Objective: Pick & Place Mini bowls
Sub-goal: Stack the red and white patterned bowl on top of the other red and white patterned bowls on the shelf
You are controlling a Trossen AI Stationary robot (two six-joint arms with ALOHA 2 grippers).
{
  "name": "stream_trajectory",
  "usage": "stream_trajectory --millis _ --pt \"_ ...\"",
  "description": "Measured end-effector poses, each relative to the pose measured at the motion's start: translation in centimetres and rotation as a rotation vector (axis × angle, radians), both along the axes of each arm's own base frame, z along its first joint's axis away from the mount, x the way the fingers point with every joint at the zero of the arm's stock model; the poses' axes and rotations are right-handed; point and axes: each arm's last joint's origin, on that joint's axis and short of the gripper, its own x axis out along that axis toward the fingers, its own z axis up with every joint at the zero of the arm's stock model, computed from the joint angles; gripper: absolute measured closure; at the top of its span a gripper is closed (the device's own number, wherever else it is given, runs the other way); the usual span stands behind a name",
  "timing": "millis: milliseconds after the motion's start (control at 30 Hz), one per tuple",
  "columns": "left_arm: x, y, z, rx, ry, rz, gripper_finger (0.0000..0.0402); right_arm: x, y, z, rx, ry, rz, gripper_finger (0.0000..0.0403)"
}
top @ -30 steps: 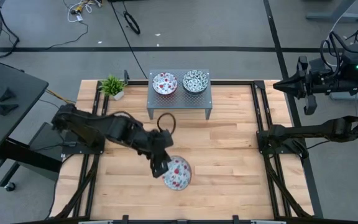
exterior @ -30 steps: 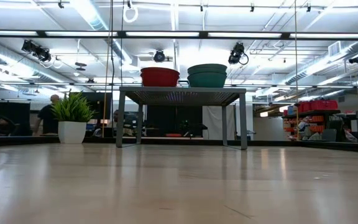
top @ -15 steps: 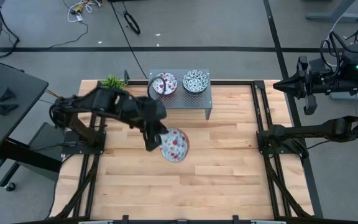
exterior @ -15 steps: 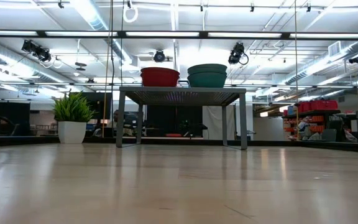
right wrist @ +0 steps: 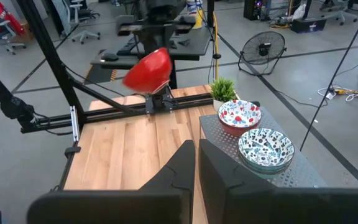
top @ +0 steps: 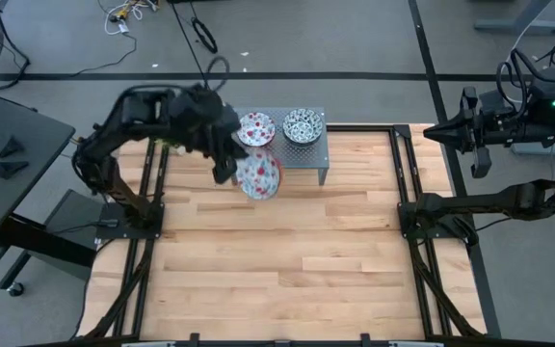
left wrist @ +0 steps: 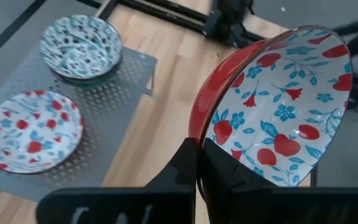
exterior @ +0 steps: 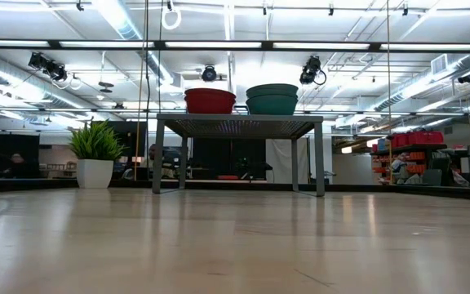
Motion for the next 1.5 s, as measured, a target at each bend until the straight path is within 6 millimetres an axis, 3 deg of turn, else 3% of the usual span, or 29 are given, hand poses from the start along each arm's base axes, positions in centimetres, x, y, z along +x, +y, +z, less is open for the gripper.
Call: stream_trajectory --millis 267,667,900,1200,1500 --pt "-0.8 3.9 0.0 0.006 -0.001 0.062 0.0394 0.0 0.0 0.0 0.0 0.0 0.0 0.0378" --pt "-2.7 10.1 -0.1 0.015 -0.016 0.302 0.0394 0.0 0.0 0.0 0.0 0.0 0.0 0.0378" --pt "-1.8 13.3 -1.7 -0.051 0.022 0.404 0.0394 0.0 0.0 0.0 0.0 0.0 0.0 0.0378" --pt "-0.3 17.5 -4.6 -0.227 0.051 0.388 0.0394 0.0 0.0 0.0 0.0 0.0 -0.001 0.0378" --pt "-0.7 21.2 -7.0 -0.365 0.078 0.332 0.0394 0.0 0.0 0.0 0.0 0.0 0.0 0.0378"
